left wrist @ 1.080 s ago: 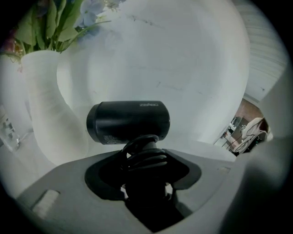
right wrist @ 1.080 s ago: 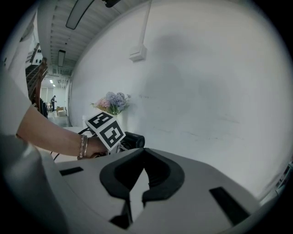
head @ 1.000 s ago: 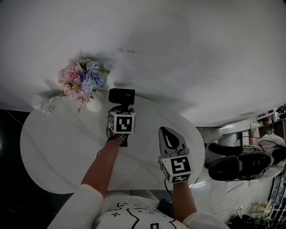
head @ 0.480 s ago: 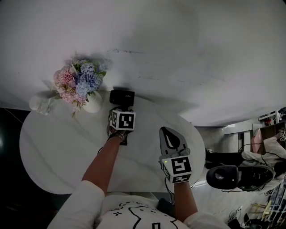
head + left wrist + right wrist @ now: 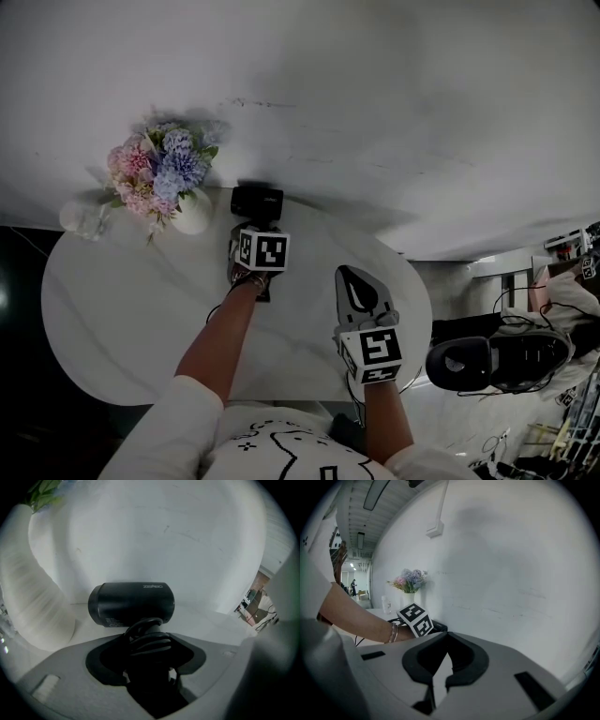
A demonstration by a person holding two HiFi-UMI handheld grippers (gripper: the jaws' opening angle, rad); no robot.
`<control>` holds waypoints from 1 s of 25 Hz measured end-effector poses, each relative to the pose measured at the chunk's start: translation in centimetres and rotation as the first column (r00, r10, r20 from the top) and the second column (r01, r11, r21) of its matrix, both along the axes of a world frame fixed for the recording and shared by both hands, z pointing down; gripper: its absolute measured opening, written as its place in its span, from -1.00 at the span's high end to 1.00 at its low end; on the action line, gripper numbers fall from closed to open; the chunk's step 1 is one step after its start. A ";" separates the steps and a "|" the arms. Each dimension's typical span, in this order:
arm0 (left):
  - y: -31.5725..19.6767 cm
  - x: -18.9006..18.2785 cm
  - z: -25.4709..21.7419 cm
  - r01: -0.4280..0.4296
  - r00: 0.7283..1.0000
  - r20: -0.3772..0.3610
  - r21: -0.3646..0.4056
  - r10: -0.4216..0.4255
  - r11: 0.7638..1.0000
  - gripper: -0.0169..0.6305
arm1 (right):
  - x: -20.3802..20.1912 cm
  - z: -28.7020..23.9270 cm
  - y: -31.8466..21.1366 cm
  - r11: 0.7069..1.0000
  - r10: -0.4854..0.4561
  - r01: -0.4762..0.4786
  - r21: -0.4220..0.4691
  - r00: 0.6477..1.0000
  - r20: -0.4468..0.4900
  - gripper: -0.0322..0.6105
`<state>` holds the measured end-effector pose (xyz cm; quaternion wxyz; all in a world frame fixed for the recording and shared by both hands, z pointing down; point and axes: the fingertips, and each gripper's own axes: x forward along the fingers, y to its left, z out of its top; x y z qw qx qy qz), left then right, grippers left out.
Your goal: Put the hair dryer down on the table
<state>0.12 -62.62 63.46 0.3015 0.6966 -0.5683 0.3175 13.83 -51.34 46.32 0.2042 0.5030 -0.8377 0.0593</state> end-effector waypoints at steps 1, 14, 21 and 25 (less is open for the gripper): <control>0.0 0.0 0.0 -0.002 1.000 -0.002 0.000 0.002 1.000 0.18 | 0.0 0.0 0.0 1.000 0.002 -0.002 0.000 1.000 0.003 0.90; 1.6 0.3 -2.0 -0.024 0.999 -0.043 0.042 0.026 0.999 -0.16 | 0.4 -0.6 1.4 1.000 -0.002 0.002 0.007 0.999 0.044 0.90; 4.1 -0.9 -4.4 -0.033 0.999 -0.035 0.077 0.036 0.996 -0.16 | -0.5 -2.7 2.1 0.996 -0.061 0.058 0.065 0.997 0.046 0.90; 5.4 -1.8 -5.7 -0.035 0.998 -0.046 0.096 0.039 0.995 -0.16 | -0.9 -3.6 2.0 0.994 -0.072 0.066 0.092 0.995 0.065 0.90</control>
